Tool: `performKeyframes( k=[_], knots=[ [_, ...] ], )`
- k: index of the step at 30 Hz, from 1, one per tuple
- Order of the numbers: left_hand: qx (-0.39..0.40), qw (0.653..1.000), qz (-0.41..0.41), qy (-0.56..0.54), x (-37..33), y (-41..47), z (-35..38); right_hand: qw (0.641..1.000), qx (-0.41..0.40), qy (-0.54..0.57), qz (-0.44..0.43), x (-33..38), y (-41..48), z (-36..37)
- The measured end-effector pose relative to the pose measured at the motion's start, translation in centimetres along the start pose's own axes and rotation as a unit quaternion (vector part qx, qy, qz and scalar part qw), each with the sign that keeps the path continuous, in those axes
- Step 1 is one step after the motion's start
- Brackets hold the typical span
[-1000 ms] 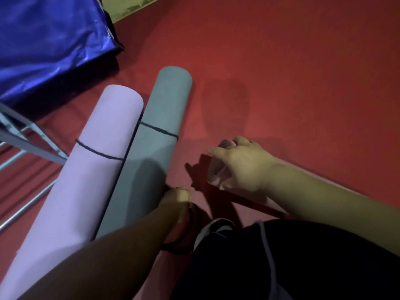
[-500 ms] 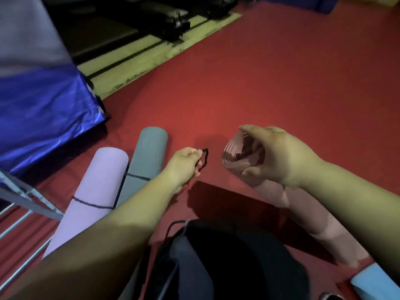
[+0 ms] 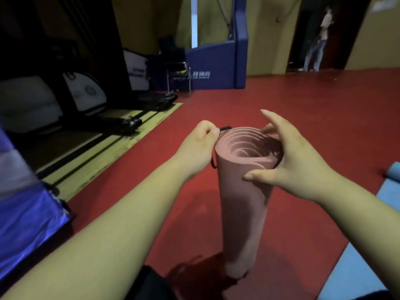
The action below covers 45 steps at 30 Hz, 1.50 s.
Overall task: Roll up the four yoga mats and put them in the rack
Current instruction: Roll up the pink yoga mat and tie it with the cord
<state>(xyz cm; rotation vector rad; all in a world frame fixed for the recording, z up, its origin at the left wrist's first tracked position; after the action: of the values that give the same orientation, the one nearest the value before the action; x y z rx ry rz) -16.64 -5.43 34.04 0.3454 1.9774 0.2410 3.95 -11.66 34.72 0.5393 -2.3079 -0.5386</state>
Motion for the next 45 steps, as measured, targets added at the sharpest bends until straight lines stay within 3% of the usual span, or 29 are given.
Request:
performKeyframes(
  k=[4,13,17,19,22,26,29,36,40,45],
  knots=[
    [0.004,0.999,-0.003,0.041,-0.4,-2.0,2.3,0.993,0.107,-0.002,0.038,-1.0,-2.5,3.7],
    [-0.055,0.992,0.016,0.109,0.4,-2.3,0.4,0.992,0.104,0.071,0.028,-0.8,-0.8,5.7],
    [-0.052,0.990,0.057,0.114,-0.3,-2.2,1.2,0.955,0.030,0.284,0.081,-2.2,0.3,5.2],
    [-0.032,0.991,0.065,0.110,-0.5,-2.3,1.8,0.935,-0.026,0.334,0.113,-3.2,1.1,4.9],
    [-0.023,0.991,0.081,0.101,-0.1,-2.3,1.9,0.933,-0.026,0.332,0.136,-4.3,2.1,5.0],
    [-0.032,0.987,0.121,0.104,-0.1,-1.9,1.3,0.942,0.033,0.314,0.119,-4.4,3.1,5.1],
    [-0.042,0.988,0.111,0.102,0.3,-1.8,0.8,0.929,0.067,0.351,0.097,-4.0,3.4,5.6],
    [-0.128,0.987,0.052,0.082,1.2,-2.2,-0.2,0.920,-0.027,0.370,0.127,-4.2,3.8,6.4],
    [-0.165,0.984,0.006,0.068,1.1,-2.8,-0.3,0.920,-0.013,0.364,0.145,-4.3,4.2,6.7],
    [-0.175,0.981,0.016,0.080,0.9,-2.9,0.0,0.932,0.002,0.334,0.142,-4.9,4.7,6.3]
  ],
)
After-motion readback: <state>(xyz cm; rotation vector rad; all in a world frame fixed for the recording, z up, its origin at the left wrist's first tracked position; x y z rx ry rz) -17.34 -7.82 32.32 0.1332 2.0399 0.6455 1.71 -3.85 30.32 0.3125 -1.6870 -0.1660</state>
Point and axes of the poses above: each hand's wrist, its own y-axis towards the middle knuckle, its own z-axis out of the palm, x = y × z, the point moved 5 cm from there along y, towards the middle knuckle, and after that the axes turned 1 degree about y, right-handed, at the moved point
